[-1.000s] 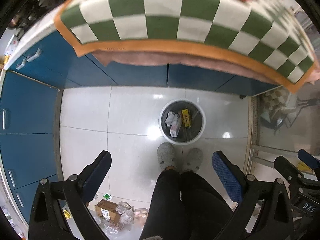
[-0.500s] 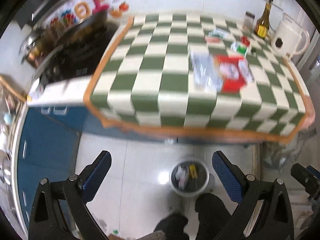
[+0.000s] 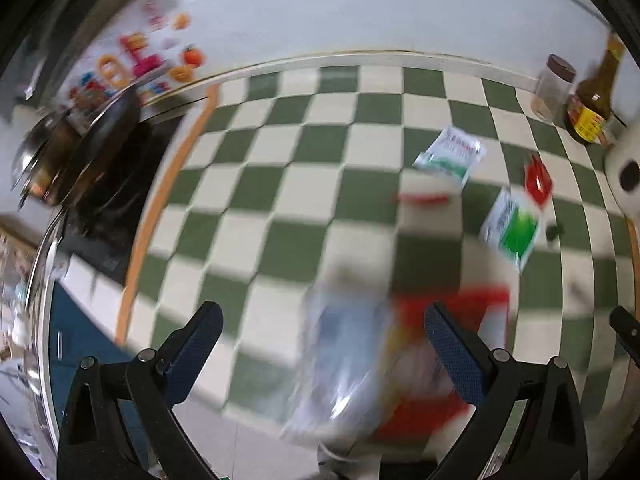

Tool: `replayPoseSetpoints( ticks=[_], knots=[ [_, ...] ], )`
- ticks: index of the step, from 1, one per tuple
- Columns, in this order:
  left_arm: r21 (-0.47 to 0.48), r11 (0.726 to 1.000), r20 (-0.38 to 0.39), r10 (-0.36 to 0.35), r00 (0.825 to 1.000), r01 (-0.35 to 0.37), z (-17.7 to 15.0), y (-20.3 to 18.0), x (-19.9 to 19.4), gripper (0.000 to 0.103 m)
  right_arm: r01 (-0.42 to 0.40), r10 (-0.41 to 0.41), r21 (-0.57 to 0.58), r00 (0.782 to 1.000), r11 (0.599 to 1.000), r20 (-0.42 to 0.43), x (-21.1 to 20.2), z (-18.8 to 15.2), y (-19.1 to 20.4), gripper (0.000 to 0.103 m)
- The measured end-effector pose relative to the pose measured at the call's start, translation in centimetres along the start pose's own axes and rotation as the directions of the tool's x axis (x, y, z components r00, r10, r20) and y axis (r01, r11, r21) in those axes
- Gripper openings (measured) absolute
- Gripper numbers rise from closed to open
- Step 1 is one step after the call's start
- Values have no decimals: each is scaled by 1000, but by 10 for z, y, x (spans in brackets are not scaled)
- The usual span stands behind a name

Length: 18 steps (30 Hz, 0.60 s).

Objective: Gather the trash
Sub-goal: 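Raise both tools back up toward the counter, then grasp the white medicine sachet with the left tool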

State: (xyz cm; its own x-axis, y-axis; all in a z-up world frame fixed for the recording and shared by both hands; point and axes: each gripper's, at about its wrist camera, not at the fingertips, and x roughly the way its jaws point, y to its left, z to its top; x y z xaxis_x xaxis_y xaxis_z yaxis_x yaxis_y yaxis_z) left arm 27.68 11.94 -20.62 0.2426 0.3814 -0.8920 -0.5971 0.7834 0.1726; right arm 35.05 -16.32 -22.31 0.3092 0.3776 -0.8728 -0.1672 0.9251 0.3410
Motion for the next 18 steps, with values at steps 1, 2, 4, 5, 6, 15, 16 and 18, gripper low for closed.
replayPoseSetpoints(
  ticks=[1, 2, 4, 5, 6, 15, 16, 18],
  knots=[
    [10, 1000, -14, -4, 1000, 4, 19, -12, 13, 103, -5, 5, 8, 1000, 1000, -8, 15, 20, -1, 66],
    [16, 1000, -25, -3, 1000, 3, 30, -20, 21, 103, -13, 13, 15, 1000, 1000, -19, 32, 42, -1, 65],
    [34, 999, -52, -21, 998, 23, 58, -36, 46, 103, -16, 16, 19, 999, 1000, -36, 63, 74, 1, 63],
    [42, 999, -64, -24, 998, 27, 68, -43, 54, 102, -24, 25, 21, 998, 999, -59, 84, 91, 4, 61],
    [55, 998, -81, -34, 996, 38, 79, -51, 65, 102, -34, 35, 23, 996, 999, -77, 97, 100, 6, 58],
    [129, 978, -197, -138, 971, 165, 132, -106, 142, 79, -20, 7, -115, 994, 993, -110, 151, 119, 41, 12],
    [132, 975, -206, -147, 967, 176, 134, -110, 147, 62, -22, 10, -108, 994, 994, -112, 151, 120, 39, 11],
    [121, 964, -186, -213, 959, 238, 136, -112, 147, 36, -21, 11, -97, 994, 995, -106, 148, 124, 32, 11]
  ],
)
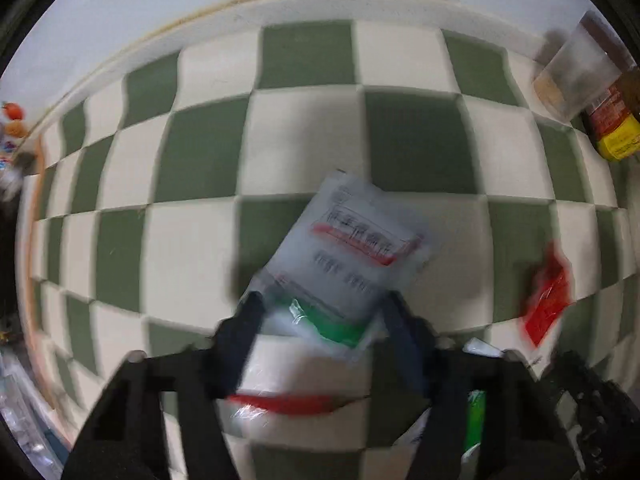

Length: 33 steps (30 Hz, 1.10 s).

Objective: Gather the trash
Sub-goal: 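Grasp the white medicine sachet with the left tool, then lower the sachet over the bin and open the left tool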

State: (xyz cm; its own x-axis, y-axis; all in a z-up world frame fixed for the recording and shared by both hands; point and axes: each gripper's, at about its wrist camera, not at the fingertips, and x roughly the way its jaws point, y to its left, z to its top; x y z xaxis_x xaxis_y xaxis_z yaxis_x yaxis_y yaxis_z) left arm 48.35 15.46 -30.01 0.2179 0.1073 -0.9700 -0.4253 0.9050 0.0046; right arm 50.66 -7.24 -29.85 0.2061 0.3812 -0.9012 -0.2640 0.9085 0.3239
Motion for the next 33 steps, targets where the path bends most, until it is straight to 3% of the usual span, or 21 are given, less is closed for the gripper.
replayPoseSetpoints(
  ticks=[2, 5, 10, 14, 18, 22, 26, 29, 33],
  knots=[
    [10, 1000, 7, -16, 1000, 16, 1, -3, -2, 16, 11, -11, 3, 1000, 1000, 7, -4, 2, -7, 11],
    [36, 999, 31, 24, 999, -25, -4, -9, -10, 3, 27, -27, 16, 999, 1000, 26, -13, 4, -19, 11],
    [34, 991, 125, 124, 984, -129, -32, -10, -48, 1, 45, -47, 22, 996, 999, 78, -38, -6, -27, 10],
    [-2, 980, 228, 193, 954, -198, -69, -2, -95, 1, 74, -71, -15, 990, 997, 124, -63, -27, -16, 10],
    [-40, 985, 311, 173, 934, -169, -131, 11, -154, 1, 90, -81, -45, 982, 995, 170, -94, -64, -1, 10],
    [-43, 993, 356, 121, 926, -113, -197, 32, -198, 1, 87, -71, -64, 974, 994, 213, -133, -120, 18, 10],
    [-25, 998, 372, 60, 926, -55, -262, 61, -216, 1, 78, -57, -74, 966, 994, 252, -169, -188, 38, 10],
    [-14, 1000, 347, 11, 938, -6, -313, 75, -221, 1, 69, -46, -77, 963, 995, 266, -191, -250, 49, 10],
    [-3, 999, 244, -44, 969, 46, -383, 89, -207, 1, 50, -32, -79, 975, 996, 220, -199, -333, 54, 9]
  ],
)
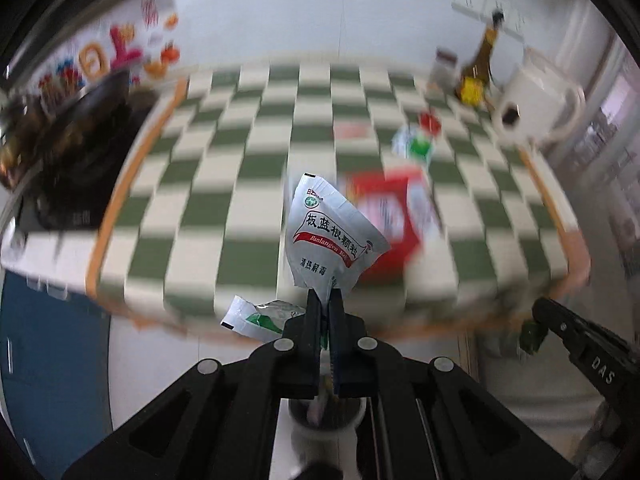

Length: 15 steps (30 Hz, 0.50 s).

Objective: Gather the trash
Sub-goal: 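Lower the sachet over the bin and open the left tool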

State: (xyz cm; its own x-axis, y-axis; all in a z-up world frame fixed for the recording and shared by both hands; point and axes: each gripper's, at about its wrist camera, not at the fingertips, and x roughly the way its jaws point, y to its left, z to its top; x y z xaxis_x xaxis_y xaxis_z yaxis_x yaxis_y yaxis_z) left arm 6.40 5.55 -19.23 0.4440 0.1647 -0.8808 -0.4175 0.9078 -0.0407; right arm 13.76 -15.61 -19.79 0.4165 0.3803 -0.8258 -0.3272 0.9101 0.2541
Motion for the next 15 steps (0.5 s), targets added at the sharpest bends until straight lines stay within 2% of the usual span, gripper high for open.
replayPoseSetpoints(
  ticks=[2, 5, 7, 9, 12, 14, 15],
  knots=[
    [-16, 1000, -78, -15, 997, 14, -33, 6, 11, 1, -3, 3, 0, 998, 1000, -57, 2, -39, 0, 9],
    [-52, 998, -220, -32, 975, 21, -83, 17, 48, 1, 0, 1, 5, 988, 1000, -153, 20, -93, -9, 9],
    [-100, 995, -324, -61, 944, 30, -118, 25, 92, 1, 5, -2, 15, 975, 1000, -224, 44, -130, -18, 4],
    [-162, 986, -405, -102, 909, 38, -149, 32, 139, 1, 6, 2, 25, 954, 1000, -300, 76, -163, -29, 4],
    [-256, 966, -487, -170, 857, 46, -191, 42, 218, 1, 6, 3, 23, 923, 1000, -385, 137, -210, -46, 3],
    [-291, 956, -529, -193, 826, 37, -216, 46, 268, 1, 0, 12, 27, 902, 1000, -432, 191, -248, -60, 3],
    [-312, 950, -550, -211, 808, 36, -231, 47, 304, 1, -6, 21, 35, 894, 999, -448, 212, -261, -66, 3]
  ],
)
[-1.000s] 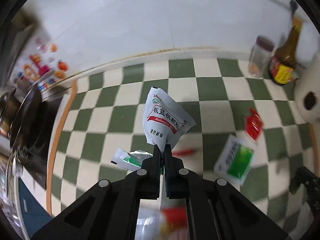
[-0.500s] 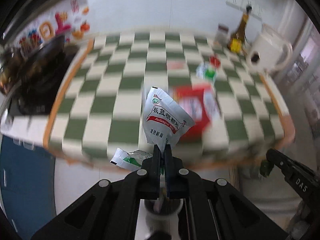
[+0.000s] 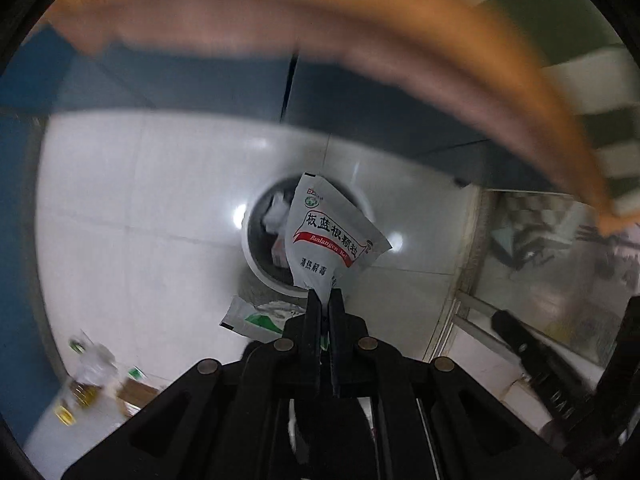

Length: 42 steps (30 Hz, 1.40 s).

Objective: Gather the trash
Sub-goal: 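Lower the sachet over the bin and open the left tool, then raise both tools back up toward the counter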

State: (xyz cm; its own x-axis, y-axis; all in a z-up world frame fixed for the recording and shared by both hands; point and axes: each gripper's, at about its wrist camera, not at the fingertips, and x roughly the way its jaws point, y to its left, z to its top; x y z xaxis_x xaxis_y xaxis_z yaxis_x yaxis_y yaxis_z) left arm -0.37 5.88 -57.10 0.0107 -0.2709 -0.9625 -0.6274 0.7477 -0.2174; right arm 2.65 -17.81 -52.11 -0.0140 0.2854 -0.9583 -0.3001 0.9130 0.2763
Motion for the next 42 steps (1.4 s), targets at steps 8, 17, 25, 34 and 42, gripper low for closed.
replayPoseSetpoints(
  ticks=[8, 17, 25, 34, 42],
  knots=[
    [24, 1000, -134, 21, 991, -18, 33, 15, 178, 14, 53, -48, 42, 990, 998, -129, 219, -2, -63, 3],
    [23, 995, -110, 100, 989, -98, 25, 30, 212, 97, 197, -196, -13, 959, 980, -204, 304, -10, -82, 58],
    [96, 960, 22, 261, 965, -262, 2, 37, 143, 97, 243, -248, -53, 951, 969, -182, 271, -11, -56, 103],
    [102, 953, 119, 273, 955, -285, -35, 31, 33, 97, 248, -258, -90, 959, 965, -121, 165, -17, -16, 103],
    [127, 954, 191, 245, 950, -272, -79, 12, -62, 97, 229, -235, -94, 970, 969, -60, 35, -37, 23, 103]
  ],
)
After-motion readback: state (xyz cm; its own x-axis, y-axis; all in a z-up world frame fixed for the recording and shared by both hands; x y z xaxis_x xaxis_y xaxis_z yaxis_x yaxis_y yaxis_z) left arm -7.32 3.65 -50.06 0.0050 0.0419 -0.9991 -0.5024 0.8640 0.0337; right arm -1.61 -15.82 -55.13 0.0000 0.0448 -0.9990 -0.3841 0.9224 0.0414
